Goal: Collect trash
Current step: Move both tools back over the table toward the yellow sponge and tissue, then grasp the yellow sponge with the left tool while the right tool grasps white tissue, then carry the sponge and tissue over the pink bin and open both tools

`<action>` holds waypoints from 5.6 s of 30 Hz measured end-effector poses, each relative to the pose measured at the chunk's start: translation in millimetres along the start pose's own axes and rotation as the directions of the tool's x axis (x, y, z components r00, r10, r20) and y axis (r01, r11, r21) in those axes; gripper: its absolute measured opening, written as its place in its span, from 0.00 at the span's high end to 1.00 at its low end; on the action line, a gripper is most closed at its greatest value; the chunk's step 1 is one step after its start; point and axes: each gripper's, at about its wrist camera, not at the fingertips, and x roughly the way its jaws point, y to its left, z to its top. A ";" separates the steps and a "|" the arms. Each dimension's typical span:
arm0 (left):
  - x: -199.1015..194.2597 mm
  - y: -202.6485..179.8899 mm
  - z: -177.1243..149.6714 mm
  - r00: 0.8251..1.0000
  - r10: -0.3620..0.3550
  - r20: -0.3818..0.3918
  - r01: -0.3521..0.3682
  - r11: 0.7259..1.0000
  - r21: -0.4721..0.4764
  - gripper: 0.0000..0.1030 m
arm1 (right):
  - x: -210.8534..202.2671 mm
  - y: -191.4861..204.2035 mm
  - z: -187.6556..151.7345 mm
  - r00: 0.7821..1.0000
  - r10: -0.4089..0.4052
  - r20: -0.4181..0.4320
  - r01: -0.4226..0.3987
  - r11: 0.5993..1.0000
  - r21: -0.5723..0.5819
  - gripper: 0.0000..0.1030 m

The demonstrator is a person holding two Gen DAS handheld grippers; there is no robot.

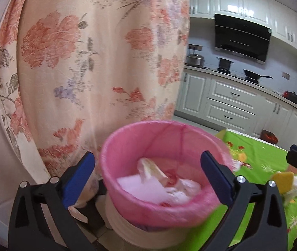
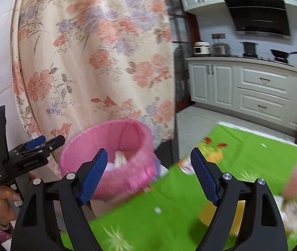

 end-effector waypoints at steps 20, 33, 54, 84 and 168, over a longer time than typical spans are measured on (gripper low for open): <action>-29.2 -180.8 -75.5 0.954 -0.262 -0.144 0.289 0.933 0.214 0.05 | -98.3 -101.3 -86.6 0.952 -0.287 -0.108 0.300 0.944 0.135 0.25; -29.2 -225.5 -110.6 0.932 -0.285 -0.222 0.344 0.890 0.300 0.05 | -103.8 -143.9 -107.6 0.916 -0.363 -0.171 0.393 0.898 0.196 0.25; -0.3 -199.4 -98.9 0.951 -0.215 -0.221 0.270 0.927 0.259 0.05 | -39.5 -129.8 -76.0 0.943 -0.273 -0.193 0.298 0.947 0.118 0.25; 38.7 -254.1 -85.0 0.937 -0.255 -0.238 0.317 0.906 0.280 0.05 | -116.9 -156.7 -100.2 0.961 -0.256 -0.109 0.273 0.943 0.191 0.81; -55.2 -91.3 -38.1 0.973 -0.227 0.045 0.210 0.948 0.239 0.64 | -26.1 30.7 -25.1 0.998 0.015 -0.058 -0.022 0.991 -0.128 0.81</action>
